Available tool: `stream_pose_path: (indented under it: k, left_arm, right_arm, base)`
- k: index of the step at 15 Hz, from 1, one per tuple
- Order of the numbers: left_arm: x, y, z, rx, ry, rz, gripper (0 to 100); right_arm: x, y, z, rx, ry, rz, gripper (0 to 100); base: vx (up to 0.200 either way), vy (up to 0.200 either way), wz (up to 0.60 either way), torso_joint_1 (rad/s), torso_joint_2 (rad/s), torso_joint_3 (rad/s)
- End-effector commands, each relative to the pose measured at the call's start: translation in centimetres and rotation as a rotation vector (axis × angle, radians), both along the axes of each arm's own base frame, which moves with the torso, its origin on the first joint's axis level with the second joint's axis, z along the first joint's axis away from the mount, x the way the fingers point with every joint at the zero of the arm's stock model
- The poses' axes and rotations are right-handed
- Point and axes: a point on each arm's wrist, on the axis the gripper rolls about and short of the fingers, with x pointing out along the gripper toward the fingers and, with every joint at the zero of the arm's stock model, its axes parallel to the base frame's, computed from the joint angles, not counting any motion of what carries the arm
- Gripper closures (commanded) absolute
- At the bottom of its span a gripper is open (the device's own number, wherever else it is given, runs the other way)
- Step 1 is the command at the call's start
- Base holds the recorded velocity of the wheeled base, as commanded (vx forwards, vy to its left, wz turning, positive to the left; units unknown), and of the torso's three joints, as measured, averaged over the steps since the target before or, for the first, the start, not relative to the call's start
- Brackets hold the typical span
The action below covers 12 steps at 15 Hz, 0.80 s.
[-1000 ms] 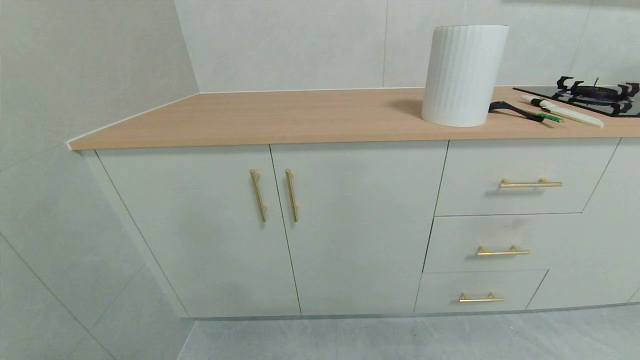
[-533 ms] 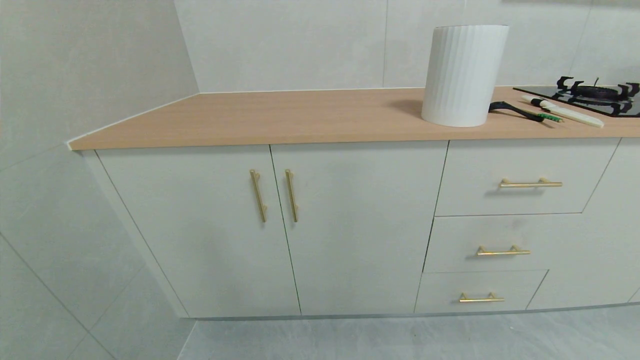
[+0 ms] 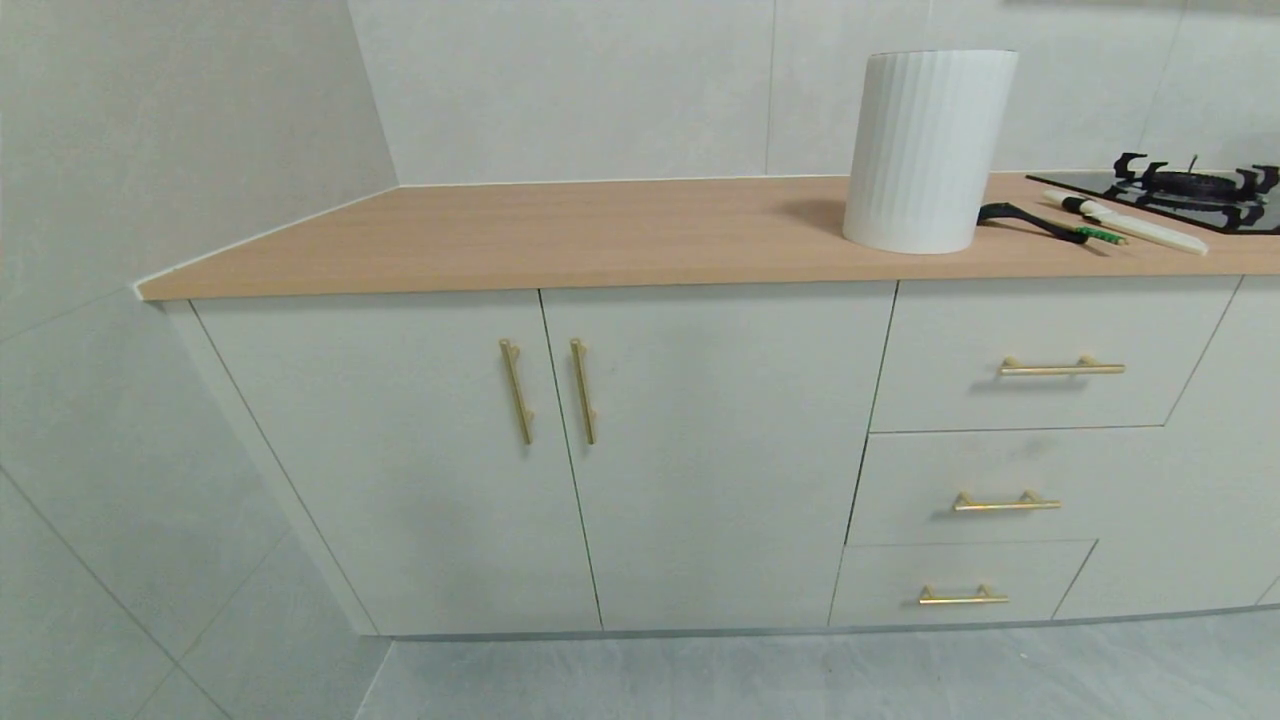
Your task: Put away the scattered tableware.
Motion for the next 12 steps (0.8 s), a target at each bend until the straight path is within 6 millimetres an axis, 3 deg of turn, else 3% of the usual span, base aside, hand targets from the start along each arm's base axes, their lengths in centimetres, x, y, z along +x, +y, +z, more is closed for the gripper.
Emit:
stream_pose_path:
  k: [1,3,12]
  left_arm:
    - [0.91,-0.13,-2.37,0.003,0.061,-0.055,0]
    - [0.92,-0.22,-3.08,0.003,0.133,-0.098,0]
    - [0.91,-0.29,-3.07,-0.01,0.132,-0.127,0]
  right_arm:
    - [0.07,0.05,-0.27,0.004,0.016,0.022,0]
    - [0.07,0.08,-0.22,0.016,0.01,0.036,0]
    - [0.07,0.13,-0.22,0.017,0.011,0.057,0]
  base:
    - [0.0,0.0,0.0,0.0,0.0,0.0]
    - [0.0,0.0,0.0,0.0,0.0,0.0]
    - [0.0,0.0,0.0,0.0,0.0,0.0]
